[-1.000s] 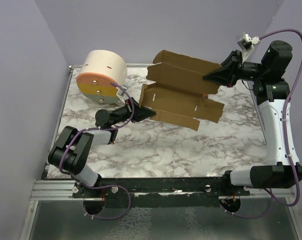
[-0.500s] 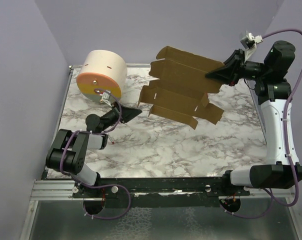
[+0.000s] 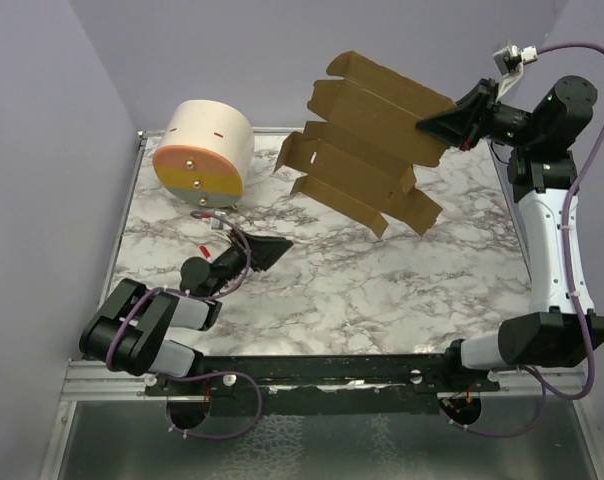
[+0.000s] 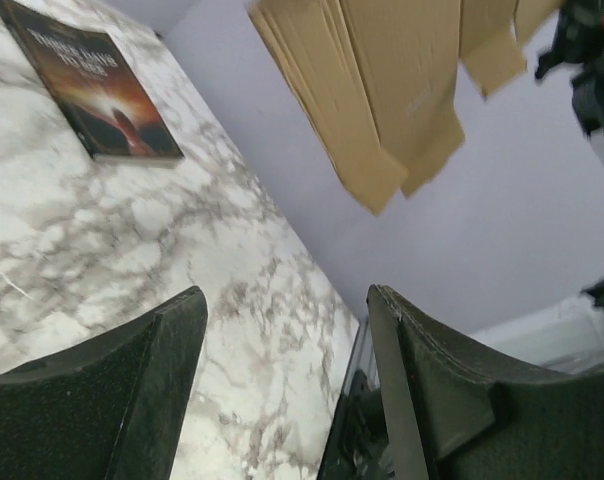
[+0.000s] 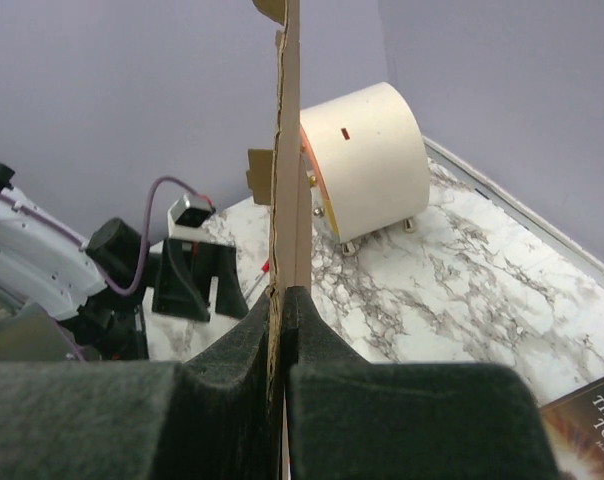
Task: Fold the paper box
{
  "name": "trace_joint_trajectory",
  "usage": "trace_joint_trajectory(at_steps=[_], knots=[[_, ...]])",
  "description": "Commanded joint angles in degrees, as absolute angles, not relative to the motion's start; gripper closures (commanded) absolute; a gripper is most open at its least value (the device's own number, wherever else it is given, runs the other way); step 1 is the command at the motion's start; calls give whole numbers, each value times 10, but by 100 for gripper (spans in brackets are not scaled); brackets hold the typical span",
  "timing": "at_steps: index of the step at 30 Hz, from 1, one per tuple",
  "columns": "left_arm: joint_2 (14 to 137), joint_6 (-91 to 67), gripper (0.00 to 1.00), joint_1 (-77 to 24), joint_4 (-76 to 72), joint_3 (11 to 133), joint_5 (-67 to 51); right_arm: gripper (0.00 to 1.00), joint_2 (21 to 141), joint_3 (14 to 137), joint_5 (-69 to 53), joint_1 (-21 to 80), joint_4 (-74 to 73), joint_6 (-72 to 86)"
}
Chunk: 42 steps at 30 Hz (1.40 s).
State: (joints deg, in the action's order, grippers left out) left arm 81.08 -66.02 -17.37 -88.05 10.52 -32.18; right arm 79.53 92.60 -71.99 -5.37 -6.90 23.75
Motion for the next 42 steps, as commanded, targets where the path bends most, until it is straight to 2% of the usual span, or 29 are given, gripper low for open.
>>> trace_joint_trajectory(at_steps=[1, 9, 14, 21, 33, 42], knots=[[807, -548, 30, -273, -1021, 91, -191, 99, 814, 922, -666, -57, 33, 361], [854, -497, 30, -399, -1021, 162, -116, 99, 827, 898, -617, -58, 103, 497], [899, -388, 26, -472, -1022, 203, -64, 99, 836, 849, -607, -60, 180, 619], [967, -242, 24, -531, -1023, 261, -18, 99, 837, 836, -610, -64, 219, 692], [1030, -203, 23, -555, -1024, 358, 107, 99, 829, 803, -619, -68, 281, 758], [992, -212, 24, -554, -1023, 354, 127, 99, 830, 793, -621, -73, 292, 761]])
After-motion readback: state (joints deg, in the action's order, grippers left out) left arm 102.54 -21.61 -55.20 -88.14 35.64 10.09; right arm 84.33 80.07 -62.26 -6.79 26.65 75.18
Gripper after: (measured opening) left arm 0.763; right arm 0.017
